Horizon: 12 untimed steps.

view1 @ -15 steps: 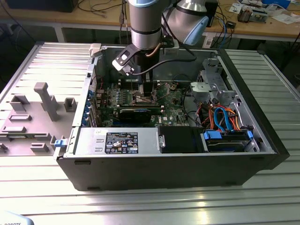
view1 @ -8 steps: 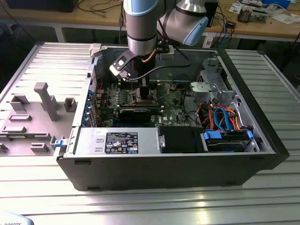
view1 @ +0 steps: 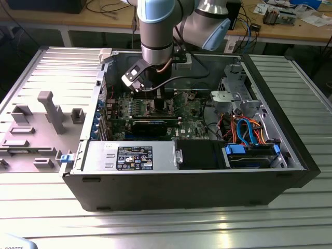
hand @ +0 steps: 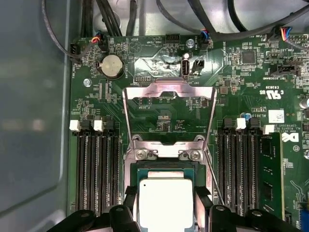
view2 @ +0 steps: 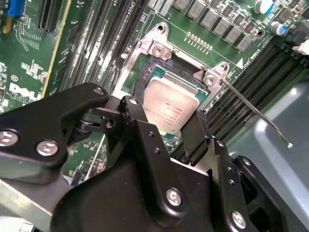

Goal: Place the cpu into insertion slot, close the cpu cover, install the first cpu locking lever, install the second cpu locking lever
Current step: 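Place the cpu into insertion slot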

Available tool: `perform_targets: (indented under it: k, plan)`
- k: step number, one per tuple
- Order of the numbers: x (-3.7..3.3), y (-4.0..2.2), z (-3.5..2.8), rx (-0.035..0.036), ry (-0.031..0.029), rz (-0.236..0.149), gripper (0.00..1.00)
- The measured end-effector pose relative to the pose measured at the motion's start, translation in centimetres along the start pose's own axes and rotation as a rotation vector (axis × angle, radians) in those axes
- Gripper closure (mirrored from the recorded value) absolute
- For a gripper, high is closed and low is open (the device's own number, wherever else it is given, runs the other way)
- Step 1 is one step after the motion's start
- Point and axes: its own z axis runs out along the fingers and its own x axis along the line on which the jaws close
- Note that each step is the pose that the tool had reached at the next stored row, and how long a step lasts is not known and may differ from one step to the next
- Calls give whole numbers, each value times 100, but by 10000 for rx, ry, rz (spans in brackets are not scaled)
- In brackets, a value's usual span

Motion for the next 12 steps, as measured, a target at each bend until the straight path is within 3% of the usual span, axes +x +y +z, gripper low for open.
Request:
perform_targets:
  k: [2, 12]
  plan:
    - [-2, -2, 40, 0, -13, 0, 45]
    - [-9, 1, 96, 6, -31, 108, 45]
